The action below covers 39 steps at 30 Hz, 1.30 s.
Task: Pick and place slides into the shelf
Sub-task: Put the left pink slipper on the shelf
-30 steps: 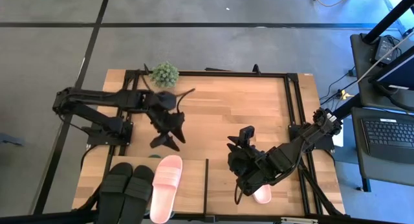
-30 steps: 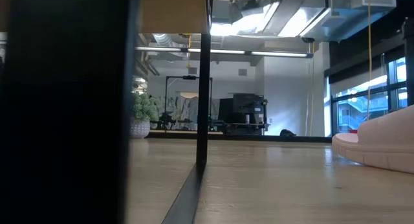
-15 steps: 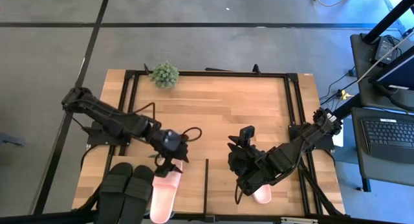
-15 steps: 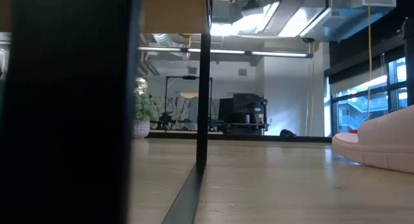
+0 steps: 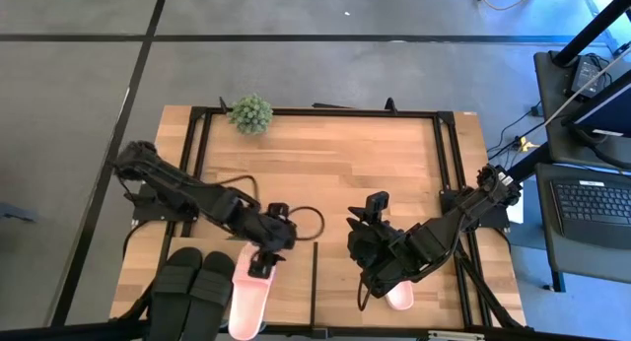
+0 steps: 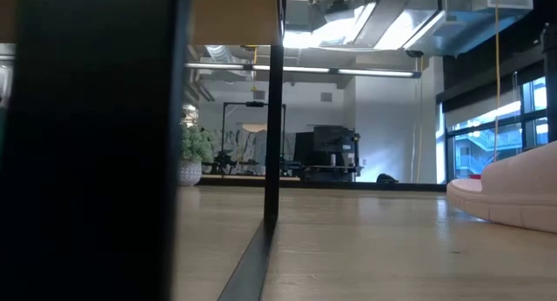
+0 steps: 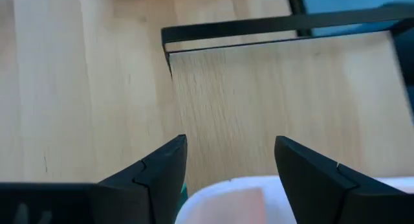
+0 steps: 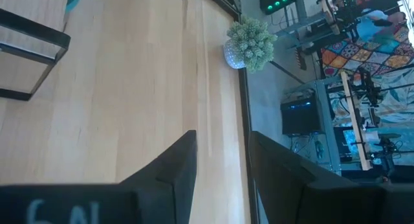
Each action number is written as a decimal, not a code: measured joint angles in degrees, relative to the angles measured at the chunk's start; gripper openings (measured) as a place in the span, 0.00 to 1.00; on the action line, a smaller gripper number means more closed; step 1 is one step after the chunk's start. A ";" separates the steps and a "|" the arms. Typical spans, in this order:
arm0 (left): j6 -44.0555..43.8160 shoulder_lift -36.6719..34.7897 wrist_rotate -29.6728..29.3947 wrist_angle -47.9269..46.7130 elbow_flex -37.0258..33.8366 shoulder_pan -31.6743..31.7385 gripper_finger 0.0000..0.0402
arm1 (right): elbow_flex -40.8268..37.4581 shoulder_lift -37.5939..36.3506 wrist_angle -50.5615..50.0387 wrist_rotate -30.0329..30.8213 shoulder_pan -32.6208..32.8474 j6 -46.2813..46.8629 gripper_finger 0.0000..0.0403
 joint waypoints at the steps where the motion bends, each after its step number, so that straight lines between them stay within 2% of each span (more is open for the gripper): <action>1: -0.20 1.78 0.02 -1.55 1.87 -0.05 0.56 | 0.00 0.00 0.01 0.01 0.00 0.02 0.35; 6: -0.95 8.49 0.31 -7.12 10.24 -1.93 0.56 | 0.00 0.00 -0.07 0.00 0.19 0.02 0.35; 10: -0.95 11.64 0.44 -10.49 14.27 -4.14 0.56 | 0.00 0.00 -1.11 0.00 0.80 1.30 0.35; 18: -0.95 12.85 -1.09 -10.37 14.55 -7.33 0.56 | 0.00 0.00 -2.94 -0.50 1.83 4.98 0.35; 25: -0.97 12.90 -2.56 -10.25 14.55 -7.36 0.56 | 0.00 0.00 -3.03 -0.59 1.95 7.28 0.35; 39: -4.65 16.02 0.59 -15.18 14.75 -6.60 0.56 | 0.04 0.00 -3.18 -0.51 1.95 7.24 0.35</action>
